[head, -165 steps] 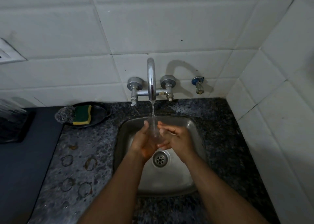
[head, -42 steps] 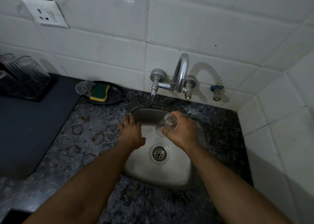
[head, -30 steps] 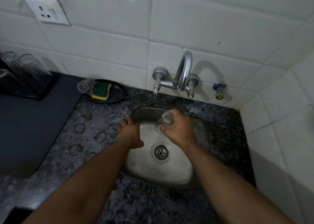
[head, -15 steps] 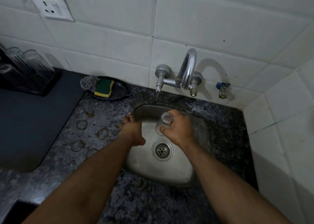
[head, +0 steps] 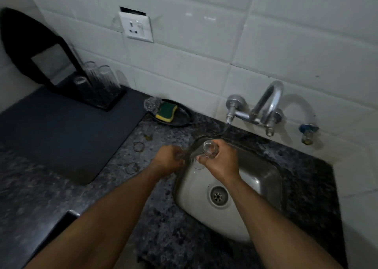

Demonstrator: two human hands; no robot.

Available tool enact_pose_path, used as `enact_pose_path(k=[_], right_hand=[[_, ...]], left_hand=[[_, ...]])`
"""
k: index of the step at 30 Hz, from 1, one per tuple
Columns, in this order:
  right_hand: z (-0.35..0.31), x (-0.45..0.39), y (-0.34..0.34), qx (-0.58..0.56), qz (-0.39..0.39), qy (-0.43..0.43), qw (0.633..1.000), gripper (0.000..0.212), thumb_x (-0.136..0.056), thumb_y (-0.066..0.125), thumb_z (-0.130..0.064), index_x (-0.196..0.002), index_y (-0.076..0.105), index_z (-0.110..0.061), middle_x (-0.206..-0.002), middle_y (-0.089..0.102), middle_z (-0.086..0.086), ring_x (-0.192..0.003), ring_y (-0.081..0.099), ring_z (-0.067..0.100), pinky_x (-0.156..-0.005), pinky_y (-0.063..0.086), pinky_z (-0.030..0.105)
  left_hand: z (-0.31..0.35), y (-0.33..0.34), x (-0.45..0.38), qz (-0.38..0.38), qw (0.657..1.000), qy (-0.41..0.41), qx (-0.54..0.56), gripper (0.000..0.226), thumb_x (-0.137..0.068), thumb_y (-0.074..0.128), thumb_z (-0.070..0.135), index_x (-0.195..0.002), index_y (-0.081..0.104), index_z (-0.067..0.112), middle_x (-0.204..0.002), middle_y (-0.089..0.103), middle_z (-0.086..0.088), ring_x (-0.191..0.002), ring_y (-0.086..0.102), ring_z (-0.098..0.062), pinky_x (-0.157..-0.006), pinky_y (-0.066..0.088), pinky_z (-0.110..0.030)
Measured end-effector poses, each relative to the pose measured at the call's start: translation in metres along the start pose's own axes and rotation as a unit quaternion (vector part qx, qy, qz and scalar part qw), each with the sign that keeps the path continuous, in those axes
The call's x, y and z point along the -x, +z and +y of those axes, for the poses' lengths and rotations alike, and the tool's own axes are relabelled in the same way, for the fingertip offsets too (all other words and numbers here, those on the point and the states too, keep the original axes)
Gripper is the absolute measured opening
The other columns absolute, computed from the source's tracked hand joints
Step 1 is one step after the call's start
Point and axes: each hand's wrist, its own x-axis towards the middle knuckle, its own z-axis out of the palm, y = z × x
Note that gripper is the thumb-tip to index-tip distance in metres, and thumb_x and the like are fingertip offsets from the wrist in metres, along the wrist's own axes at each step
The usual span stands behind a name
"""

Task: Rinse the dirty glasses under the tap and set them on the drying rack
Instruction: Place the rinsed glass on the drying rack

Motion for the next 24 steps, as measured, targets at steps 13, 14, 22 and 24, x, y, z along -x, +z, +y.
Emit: enact_pose_path(k=[13, 14, 22, 24], right_hand=[[-0.162, -0.075, 0.191, 0.01, -0.062, -0.092, 0.994, 0.051, -0.061, 0.098, -0.036, -0.102, 0.068, -0.027, -0.089, 0.074, -0.008, -0.083, 0.072, 0.013, -0.075, 0.06, 0.028], [-0.171, -0.081, 0.201, 0.007, -0.067, -0.094, 0.993, 0.051, -0.061, 0.098, -0.035, -0.102, 0.068, -0.027, -0.089, 0.074, -0.009, -0.083, 0.072, 0.013, -0.076, 0.06, 0.029], [-0.248, -0.147, 0.31, 0.015, -0.084, -0.126, 0.988, 0.054, -0.064, 0.096, -0.039, -0.107, 0.065, -0.029, -0.093, 0.075, -0.006, -0.086, 0.073, 0.015, -0.079, 0.062, 0.034], [-0.259, -0.158, 0.326, 0.016, -0.089, -0.134, 0.987, 0.054, -0.065, 0.095, -0.038, -0.108, 0.065, -0.029, -0.094, 0.075, -0.006, -0.087, 0.073, 0.015, -0.078, 0.061, 0.033]], left_hand=[[-0.184, -0.155, -0.029, 0.054, 0.995, -0.072, -0.032, 0.042, -0.078, 0.075, 0.032, -0.116, 0.071, 0.014, -0.113, 0.072, -0.009, -0.106, 0.067, -0.03, -0.083, 0.053, -0.036], [-0.195, -0.161, -0.034, 0.058, 0.995, -0.074, -0.034, 0.043, -0.078, 0.078, 0.032, -0.117, 0.07, 0.016, -0.114, 0.072, -0.008, -0.107, 0.066, -0.029, -0.083, 0.053, -0.035], [-0.307, -0.209, -0.075, 0.054, 0.985, -0.143, -0.077, 0.049, -0.08, 0.076, 0.022, -0.127, 0.062, 0.015, -0.127, 0.063, -0.01, -0.115, 0.061, -0.029, -0.091, 0.055, -0.039], [-0.321, -0.216, -0.083, 0.055, 0.982, -0.151, -0.098, 0.058, -0.082, 0.077, 0.022, -0.135, 0.057, 0.014, -0.135, 0.057, -0.011, -0.121, 0.057, -0.03, -0.094, 0.055, -0.041]])
